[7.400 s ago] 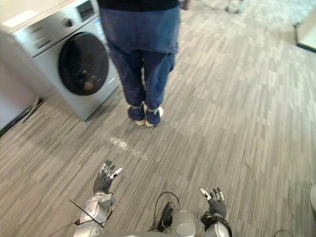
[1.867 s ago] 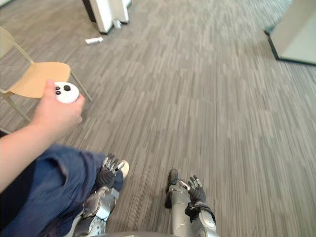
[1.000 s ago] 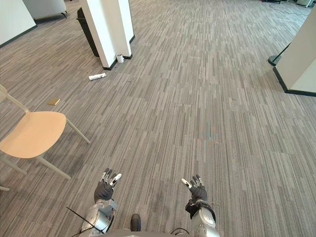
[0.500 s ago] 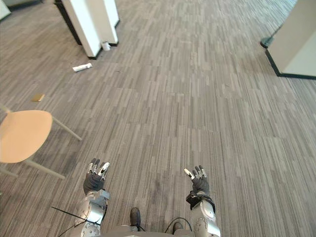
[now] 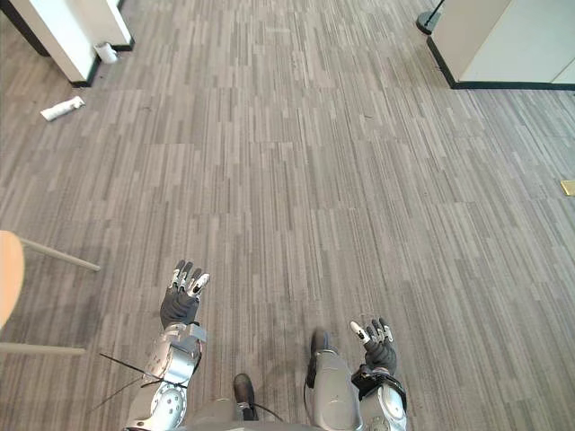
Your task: Organize washtable
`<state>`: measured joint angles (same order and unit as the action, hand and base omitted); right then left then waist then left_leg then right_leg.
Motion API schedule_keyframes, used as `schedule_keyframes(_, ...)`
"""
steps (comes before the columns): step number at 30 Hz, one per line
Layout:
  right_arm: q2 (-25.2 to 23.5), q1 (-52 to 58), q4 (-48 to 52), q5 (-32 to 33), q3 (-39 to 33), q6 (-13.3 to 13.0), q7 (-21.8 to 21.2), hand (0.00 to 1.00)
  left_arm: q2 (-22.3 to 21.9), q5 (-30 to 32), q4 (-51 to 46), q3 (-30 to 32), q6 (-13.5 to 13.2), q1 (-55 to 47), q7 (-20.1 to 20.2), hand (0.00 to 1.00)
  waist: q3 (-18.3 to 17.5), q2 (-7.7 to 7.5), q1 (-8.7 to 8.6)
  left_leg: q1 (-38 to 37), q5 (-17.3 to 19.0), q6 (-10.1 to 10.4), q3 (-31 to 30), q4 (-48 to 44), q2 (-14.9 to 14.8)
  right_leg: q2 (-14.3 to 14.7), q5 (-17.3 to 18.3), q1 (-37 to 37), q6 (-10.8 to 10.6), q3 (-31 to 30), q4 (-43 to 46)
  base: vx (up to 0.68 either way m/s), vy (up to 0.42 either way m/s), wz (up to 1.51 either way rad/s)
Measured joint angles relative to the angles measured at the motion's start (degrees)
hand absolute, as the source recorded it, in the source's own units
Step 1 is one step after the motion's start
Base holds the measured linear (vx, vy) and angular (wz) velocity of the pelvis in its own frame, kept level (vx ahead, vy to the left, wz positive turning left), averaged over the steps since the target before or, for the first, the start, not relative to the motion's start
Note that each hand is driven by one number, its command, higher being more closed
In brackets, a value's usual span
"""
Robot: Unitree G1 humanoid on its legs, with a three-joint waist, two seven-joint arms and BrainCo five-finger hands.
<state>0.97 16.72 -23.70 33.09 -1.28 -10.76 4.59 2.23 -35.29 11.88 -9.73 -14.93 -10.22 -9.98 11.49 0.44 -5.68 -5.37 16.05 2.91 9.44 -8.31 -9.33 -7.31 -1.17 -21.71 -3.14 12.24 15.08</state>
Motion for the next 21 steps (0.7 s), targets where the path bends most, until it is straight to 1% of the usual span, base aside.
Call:
schedule_keyframes(1, 0.5, -0.6, -0.1, 0.0, 0.5, 0.1, -0.2, 0.00, -0.9, -0.1, 0.2, 0.3, 0.0, 0.0, 0.0, 0.00, -0.1, 0.63, 0.72, 5.8, -0.8, -0.2, -0.2, -13.7, -2.7, 0.7, 2.0, 1.1, 1.3, 1.5, 1.9, 0.68, -0.299, 0.56)
schedule_keyframes(2, 1.1, -0.9, 0.0, 0.0, 0.6, 0.1, -0.3, 0.00, -1.7, -0.2, 0.3, 0.5, 0.0, -0.2, 0.0, 0.00, 0.0, 1.34, 0.95, 8.6, -2.4, -0.1, -0.8, -20.7, -4.1, 1.7, 2.6, 2.9, 2.4, 2.3, 1.4, 0.70, -0.342, 0.33)
schedule_keyframes(3, 2.9, -1.6, 0.9, 0.1, 2.3, 0.1, -1.2, 0.00, -3.0, -1.5, 0.9, 1.2, 0.0, -1.6, 0.1, 0.00, 0.1, 3.39, 1.89, 13.5, -7.8, 0.0, -2.8, -34.2, -7.6, 3.7, 3.8, 8.1, 3.0, 3.3, -0.9, 0.72, -0.314, 0.01)
schedule_keyframes(4, 4.1, -2.3, 1.3, 0.1, 3.2, 0.1, -1.6, 0.00, -3.8, -2.6, 1.4, 1.4, 0.0, -2.7, 0.1, 0.00, -0.2, 4.38, 3.10, 16.2, -8.0, 1.0, -4.3, -43.5, -8.6, 5.2, 5.1, 12.5, 3.3, 3.4, -2.6, 0.86, -0.318, -0.05)
schedule_keyframes(5, 4.8, -3.3, 1.4, 0.1, 3.6, 0.0, -1.8, 0.00, -4.1, -2.9, 2.2, 1.1, 0.0, -3.8, 0.5, 0.00, -0.2, 4.26, 3.77, 18.5, -7.8, 0.7, -4.5, -51.1, -8.3, 5.5, 6.1, 18.3, 3.6, 3.3, -5.1, 0.69, -0.221, -0.05)
schedule_keyframes(6, 5.2, -3.9, 1.6, 0.1, 3.4, 0.0, -1.8, 0.00, -4.1, -3.1, 2.3, 1.1, 0.1, -3.9, 1.0, 0.00, -0.1, 4.00, 4.04, 19.9, -7.7, 0.7, -3.6, -53.0, -7.9, 5.5, 6.2, 21.1, 3.7, 3.3, -6.4, 0.68, -0.203, 0.11)
schedule_keyframes(7, 6.0, -4.7, 2.7, 0.1, 3.0, -0.2, -1.8, 0.00, -4.1, -3.5, 2.3, 1.4, 0.1, -4.5, 1.6, 0.00, -0.1, 3.26, 4.61, 23.3, -6.7, 0.7, -1.3, -53.1, -6.4, 4.8, 6.2, 26.2, 3.8, 2.6, -9.3, 0.65, -0.138, 0.12)
schedule_keyframes(8, 6.2, -5.2, 2.7, 0.1, 2.7, -0.2, -1.8, 0.00, -4.1, -3.8, 2.3, 1.6, 0.1, -4.4, 1.9, 0.00, 0.0, 3.06, 5.03, 24.7, -5.8, 0.6, -0.5, -51.6, -5.6, 4.4, 6.3, 27.8, 3.9, 2.3, -10.1, 0.63, -0.103, 0.07)
schedule_keyframes(9, 6.3, -6.2, 2.6, 0.1, 2.0, -0.1, -1.7, 0.00, -4.2, -4.0, 2.2, 2.0, 0.2, -4.5, 2.4, 0.00, 0.1, 2.70, 5.59, 26.6, -5.3, 0.4, 0.6, -46.9, -3.9, 3.6, 6.3, 30.0, 3.9, 2.0, -11.4, 0.60, -0.041, -0.10)
schedule_keyframes(10, 6.3, -7.1, 2.6, 0.1, 1.3, -0.1, -1.6, 0.00, -4.3, -4.2, 2.1, 2.8, 0.4, -4.5, 2.5, 0.00, 0.1, 2.34, 6.71, 28.4, -5.4, 0.5, 1.4, -37.0, -1.7, 2.4, 6.3, 32.4, 3.9, 2.0, -12.5, 0.58, 0.002, -0.16)
schedule_keyframes(11, 6.2, -7.9, 2.5, 0.1, 1.2, -0.1, -1.5, 0.00, -4.3, -4.3, 1.9, 3.9, 0.6, -5.0, 2.5, 0.00, 0.1, 1.95, 6.97, 29.1, -6.4, 1.4, 1.4, -25.1, 0.5, 1.5, 6.3, 34.7, 3.8, 2.2, -13.3, 0.59, 0.032, -0.18)
schedule_keyframes(12, 6.0, -8.1, 2.5, 0.1, 1.2, -0.1, -1.5, 0.00, -4.3, -4.3, 1.8, 4.5, 0.7, -5.4, 2.5, 0.00, 0.1, 1.82, 7.09, 29.1, -7.5, 2.8, 1.3, -18.1, 1.4, 1.1, 6.7, 35.9, 3.1, 2.3, -13.3, 0.61, 0.098, -0.19)
schedule_keyframes(13, 5.8, -8.3, 2.4, 0.1, 1.1, -0.2, -1.5, 0.00, -4.3, -4.3, 0.9, 5.4, 0.8, -6.7, 2.4, 0.00, -0.3, 1.83, 7.56, 29.2, -11.3, 4.2, 0.4, -6.5, 2.6, 0.6, 7.7, 38.6, -1.0, 2.4, -13.3, 0.65, 0.177, -0.35)
schedule_keyframes(14, 5.7, -6.9, 1.4, 0.1, 1.2, -0.3, -1.3, 0.00, -4.1, -4.3, 0.2, 5.4, 0.7, -8.0, 2.4, 0.00, -1.7, 2.30, 8.57, 30.1, -13.2, 2.9, -0.1, -2.1, 2.5, 0.9, 9.9, 40.6, -4.3, 1.6, -13.1, 0.79, 0.264, -0.45)
schedule_keyframes(15, 5.5, -6.6, 0.1, 0.1, 1.3, -0.2, -1.2, 0.00, -3.6, -4.4, 0.3, 5.4, 0.8, -8.4, 2.4, 0.00, -2.7, 1.56, 9.13, 30.9, -18.9, 0.1, -0.5, -4.6, 2.8, 0.5, 11.0, 41.4, -6.0, 1.0, -12.5, 0.83, 0.304, -0.43)
schedule_keyframes(16, 3.7, -6.2, -2.4, 0.1, 0.7, 0.0, -1.0, 0.00, -3.0, -4.5, 1.2, 5.5, 1.1, -8.7, 2.3, 0.00, -5.1, -1.34, 9.66, 31.4, -22.2, -4.4, -0.5, -7.7, 5.2, -3.1, 11.8, 41.0, -7.2, 0.6, -9.0, 0.86, 0.290, -0.09)
schedule_keyframes(17, 2.1, -5.6, -3.4, 0.1, -0.1, 0.1, -1.0, 0.00, -2.6, -4.5, 1.1, 5.6, 1.3, -8.2, 2.3, 0.00, -6.2, -3.55, 9.38, 30.7, -19.9, -5.4, 0.6, -9.1, 7.4, -6.7, 9.5, 36.4, -7.1, -0.7, 0.8, 0.74, 0.237, 0.04)
schedule_keyframes(18, 1.6, -5.4, -3.4, 0.1, -0.4, 0.1, -1.0, 0.00, -2.6, -4.4, 1.0, 5.6, 1.3, -8.1, 2.4, 0.00, -6.2, -3.70, 9.24, 30.2, -18.5, -5.8, 0.9, -10.0, 7.8, -7.7, 6.7, 33.8, -5.4, -2.0, 6.4, 0.74, 0.243, 0.04)
schedule_keyframes(19, 0.9, -5.4, -3.5, 0.1, -0.4, 0.1, -1.0, 0.00, -2.5, -4.3, 0.9, 5.6, 1.5, -7.7, 2.4, 0.00, -5.9, -4.11, 8.93, 26.4, -15.4, -6.8, 1.9, -9.5, 8.7, -9.5, -3.2, 28.5, 0.1, -3.2, 18.5, 0.58, 0.215, -0.09)
schedule_keyframes(20, 0.7, -5.5, -3.5, 0.1, -0.5, 0.1, -1.1, 0.00, -2.4, -4.3, 0.9, 5.7, 1.6, -7.7, 2.4, 0.00, -5.8, -4.32, 8.34, 24.5, -14.5, -6.8, 2.1, -8.8, 9.3, -10.6, -6.0, 26.7, 2.4, -3.2, 22.8, 0.71, 0.264, -0.09)
schedule_keyframes(21, 0.3, -5.8, -3.6, 0.2, 0.3, 0.0, -1.1, 0.00, -2.2, -4.1, 1.2, 5.8, 1.9, -7.5, 2.3, 0.00, -5.5, -4.50, 7.05, 17.8, -12.7, -7.9, 2.4, -5.8, 10.8, -12.8, -4.2, 21.2, 5.3, -3.3, 37.6, 0.67, 0.249, 0.04)
